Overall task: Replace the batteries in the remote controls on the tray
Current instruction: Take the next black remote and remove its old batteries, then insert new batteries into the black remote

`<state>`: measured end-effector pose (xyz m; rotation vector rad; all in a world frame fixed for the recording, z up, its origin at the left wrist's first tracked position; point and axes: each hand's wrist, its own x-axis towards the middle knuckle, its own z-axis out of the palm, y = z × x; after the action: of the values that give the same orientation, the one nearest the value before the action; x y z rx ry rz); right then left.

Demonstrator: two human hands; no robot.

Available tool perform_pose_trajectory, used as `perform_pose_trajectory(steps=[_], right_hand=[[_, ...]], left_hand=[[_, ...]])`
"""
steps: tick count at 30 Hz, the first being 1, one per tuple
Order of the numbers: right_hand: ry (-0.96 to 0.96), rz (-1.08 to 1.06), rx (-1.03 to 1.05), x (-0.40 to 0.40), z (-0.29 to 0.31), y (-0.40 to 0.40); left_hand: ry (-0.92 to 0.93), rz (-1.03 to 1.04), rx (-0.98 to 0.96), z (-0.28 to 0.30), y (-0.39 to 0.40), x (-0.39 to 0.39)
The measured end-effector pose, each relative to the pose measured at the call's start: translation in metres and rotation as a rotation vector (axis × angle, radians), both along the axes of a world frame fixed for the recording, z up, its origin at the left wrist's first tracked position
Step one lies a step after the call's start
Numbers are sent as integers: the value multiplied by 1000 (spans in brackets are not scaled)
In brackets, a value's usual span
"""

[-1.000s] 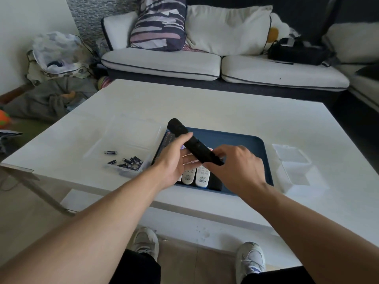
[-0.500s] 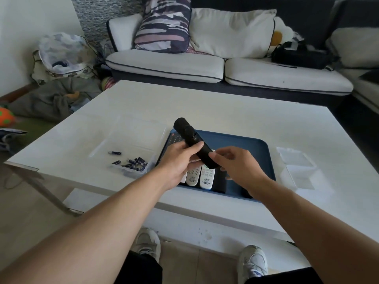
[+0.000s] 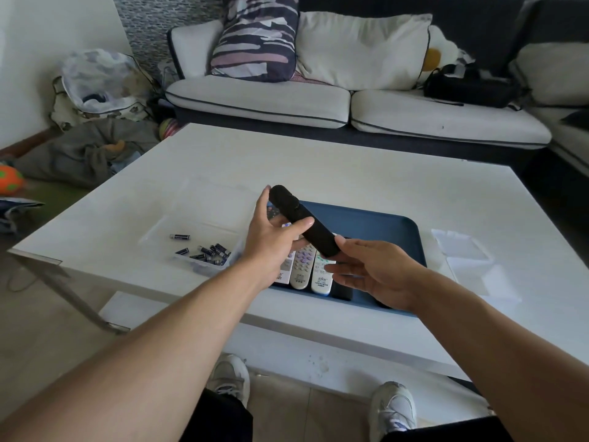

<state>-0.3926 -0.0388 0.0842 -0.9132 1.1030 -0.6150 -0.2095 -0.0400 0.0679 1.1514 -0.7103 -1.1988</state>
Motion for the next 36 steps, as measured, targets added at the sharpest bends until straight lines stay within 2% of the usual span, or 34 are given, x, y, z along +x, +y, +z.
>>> perform_pose_trajectory(steps=[6, 14, 17, 19, 20, 21, 23, 24, 27, 29, 33, 36], right_hand=[[-62, 24, 3, -5, -2, 0], [-113, -134, -31, -3, -7, 1], [-255, -305, 13, -7, -2, -1], [-283, -444, -37, -15, 1, -9], [-200, -501, -121, -21, 1, -13], [-16, -533, -250, -29, 0, -15], [465, -469, -518, -46, -3, -16], [639, -406, -606, -52, -6, -16], [844, -257, -662, -62, -13, -16], [920, -214, -687, -61, -19, -15], [1041, -33, -745, -54, -26, -8], [1302, 217, -835, -46, -31, 0]], left_hand=[[62, -47, -19, -1, 0, 2], [69, 7, -4, -2, 1, -8], [-44, 26, 36, -9, -1, -15], [-286, -12, 74, -17, -4, -14], [-461, -67, 78, -21, -6, -13], [-649, -147, 71, -26, -5, -13], [-1004, -313, 18, -39, -5, -13], [-1152, -404, 5, -45, -4, -14], [-1479, -603, 98, -58, 2, -21], [-1593, -654, 175, -64, 2, -23], [-1639, -692, 287, -68, 0, -23], [-1640, -685, 322, -70, -1, -25]])
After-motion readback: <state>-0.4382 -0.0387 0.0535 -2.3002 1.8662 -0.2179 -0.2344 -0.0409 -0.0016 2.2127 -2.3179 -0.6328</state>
